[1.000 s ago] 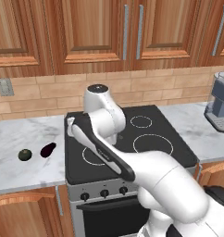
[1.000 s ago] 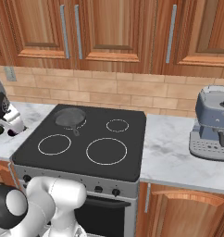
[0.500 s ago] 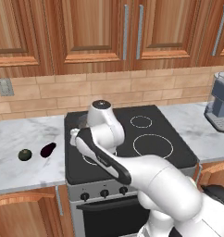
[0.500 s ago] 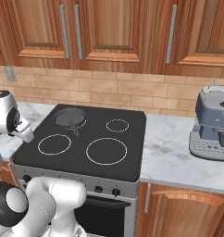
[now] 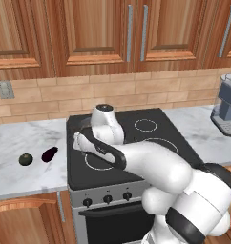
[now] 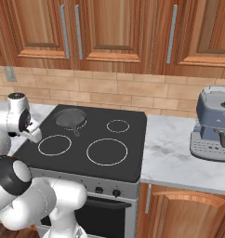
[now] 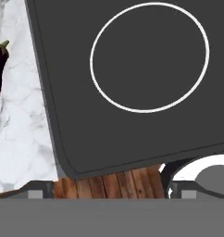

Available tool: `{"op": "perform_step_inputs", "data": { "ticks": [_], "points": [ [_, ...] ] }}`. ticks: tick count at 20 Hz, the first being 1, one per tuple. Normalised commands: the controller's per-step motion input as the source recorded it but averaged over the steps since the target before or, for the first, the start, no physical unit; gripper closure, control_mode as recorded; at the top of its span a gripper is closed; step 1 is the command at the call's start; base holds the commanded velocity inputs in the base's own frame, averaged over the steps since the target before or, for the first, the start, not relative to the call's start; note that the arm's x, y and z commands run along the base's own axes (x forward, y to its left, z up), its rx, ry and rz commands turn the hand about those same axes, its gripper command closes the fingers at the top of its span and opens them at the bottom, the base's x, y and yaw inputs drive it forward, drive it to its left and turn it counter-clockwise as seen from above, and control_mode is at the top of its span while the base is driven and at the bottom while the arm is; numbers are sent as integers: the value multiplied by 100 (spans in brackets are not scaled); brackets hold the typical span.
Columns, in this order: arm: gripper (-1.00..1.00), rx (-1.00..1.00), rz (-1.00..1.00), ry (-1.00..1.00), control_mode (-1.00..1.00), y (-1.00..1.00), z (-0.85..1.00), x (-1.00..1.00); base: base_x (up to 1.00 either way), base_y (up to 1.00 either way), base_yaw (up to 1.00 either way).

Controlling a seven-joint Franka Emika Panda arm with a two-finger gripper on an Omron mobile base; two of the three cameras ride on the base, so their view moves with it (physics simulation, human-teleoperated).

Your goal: Put the squash and eggplant in the pan. Then turn on the rear left burner and set the heat to medium.

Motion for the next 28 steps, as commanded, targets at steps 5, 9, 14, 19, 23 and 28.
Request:
{"op": "perform_step_inputs", "data": {
  "ticks": [5,9,14,19,23,28],
  "points": [
    [-100,0,6,29,-100,33,-4,45,0,0,0],
    [-100,-1,6,16,-100,55,0,28,0,0,0],
    [-100,-4,2,1,-100,42,-4,6,0,0,0],
    [-100,-1,0,-3,-100,20,-32,0,0,0,0],
    [-100,0,0,0,-100,9,-30,4,0,0,0],
    [-100,0,0,0,-100,18,-9,10,0,0,0]
  ]
}}
